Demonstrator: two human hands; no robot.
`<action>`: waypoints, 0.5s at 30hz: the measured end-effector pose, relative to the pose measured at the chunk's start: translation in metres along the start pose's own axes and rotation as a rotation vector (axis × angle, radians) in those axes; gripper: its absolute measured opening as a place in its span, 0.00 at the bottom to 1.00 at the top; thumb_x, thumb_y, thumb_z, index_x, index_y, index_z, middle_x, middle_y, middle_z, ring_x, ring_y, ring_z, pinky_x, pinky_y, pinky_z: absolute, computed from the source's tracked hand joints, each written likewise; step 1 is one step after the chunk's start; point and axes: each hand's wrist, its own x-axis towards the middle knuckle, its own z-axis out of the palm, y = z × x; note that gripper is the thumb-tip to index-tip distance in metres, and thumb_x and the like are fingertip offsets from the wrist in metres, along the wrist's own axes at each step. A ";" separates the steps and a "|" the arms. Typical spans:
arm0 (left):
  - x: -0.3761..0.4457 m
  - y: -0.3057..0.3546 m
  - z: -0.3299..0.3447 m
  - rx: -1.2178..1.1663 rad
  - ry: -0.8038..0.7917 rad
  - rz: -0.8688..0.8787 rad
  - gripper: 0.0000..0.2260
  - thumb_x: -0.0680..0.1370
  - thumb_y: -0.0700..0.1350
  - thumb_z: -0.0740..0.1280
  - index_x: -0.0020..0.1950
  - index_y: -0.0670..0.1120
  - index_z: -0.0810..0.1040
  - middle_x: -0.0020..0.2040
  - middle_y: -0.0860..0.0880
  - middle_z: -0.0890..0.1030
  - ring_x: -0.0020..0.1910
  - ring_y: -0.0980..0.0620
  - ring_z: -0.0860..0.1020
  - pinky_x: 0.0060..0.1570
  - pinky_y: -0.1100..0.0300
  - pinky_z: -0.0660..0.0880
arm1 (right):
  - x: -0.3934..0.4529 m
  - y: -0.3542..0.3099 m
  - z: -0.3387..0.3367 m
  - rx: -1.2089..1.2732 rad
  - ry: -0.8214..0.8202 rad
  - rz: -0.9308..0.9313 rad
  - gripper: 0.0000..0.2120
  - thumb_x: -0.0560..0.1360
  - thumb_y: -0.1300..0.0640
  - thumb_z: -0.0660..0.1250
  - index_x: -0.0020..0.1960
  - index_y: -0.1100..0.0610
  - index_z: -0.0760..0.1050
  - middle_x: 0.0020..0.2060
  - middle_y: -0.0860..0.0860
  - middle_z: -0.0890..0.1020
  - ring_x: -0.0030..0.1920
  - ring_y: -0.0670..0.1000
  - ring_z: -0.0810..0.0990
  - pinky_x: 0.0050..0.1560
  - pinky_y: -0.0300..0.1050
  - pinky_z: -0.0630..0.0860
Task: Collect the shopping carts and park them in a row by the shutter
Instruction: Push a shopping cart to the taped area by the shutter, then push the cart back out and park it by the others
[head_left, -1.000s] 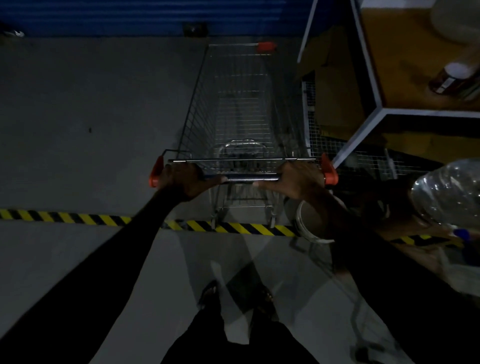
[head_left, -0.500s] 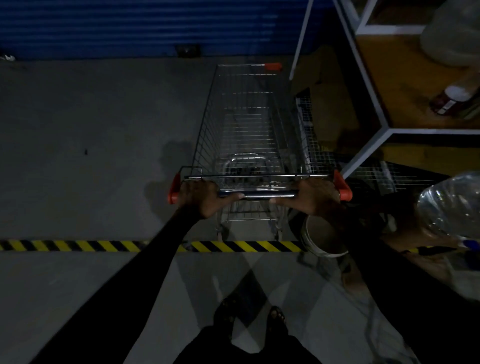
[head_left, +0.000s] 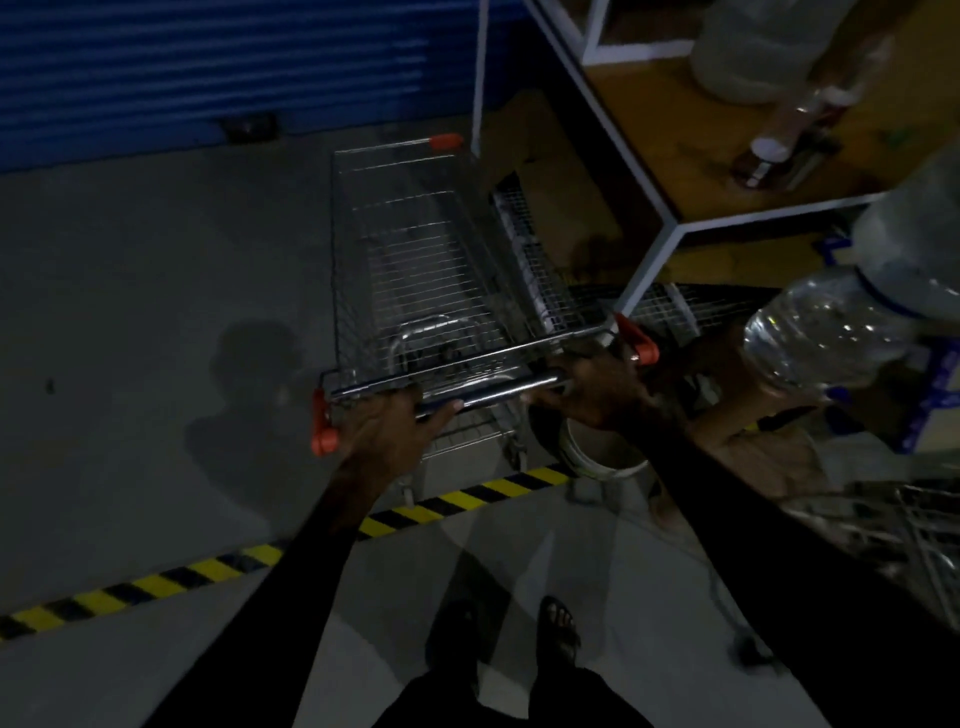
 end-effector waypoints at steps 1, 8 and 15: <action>0.001 0.004 0.002 -0.041 0.019 0.032 0.27 0.80 0.74 0.59 0.51 0.52 0.81 0.45 0.48 0.85 0.51 0.43 0.85 0.52 0.52 0.76 | -0.008 -0.004 -0.001 0.014 0.004 0.042 0.24 0.74 0.33 0.72 0.62 0.48 0.84 0.62 0.55 0.84 0.66 0.61 0.80 0.68 0.72 0.69; 0.006 0.085 0.027 -0.128 0.184 0.543 0.14 0.78 0.52 0.70 0.60 0.46 0.81 0.58 0.43 0.79 0.58 0.39 0.77 0.54 0.44 0.77 | -0.102 0.022 -0.016 0.188 0.037 0.466 0.34 0.75 0.30 0.62 0.73 0.51 0.76 0.70 0.55 0.76 0.69 0.61 0.74 0.66 0.64 0.72; -0.051 0.207 0.051 -0.170 -0.143 0.894 0.11 0.78 0.52 0.72 0.58 0.49 0.81 0.63 0.47 0.78 0.60 0.40 0.78 0.49 0.48 0.77 | -0.283 0.062 -0.039 0.358 0.230 0.960 0.23 0.81 0.39 0.68 0.72 0.49 0.76 0.60 0.51 0.86 0.61 0.56 0.83 0.60 0.56 0.79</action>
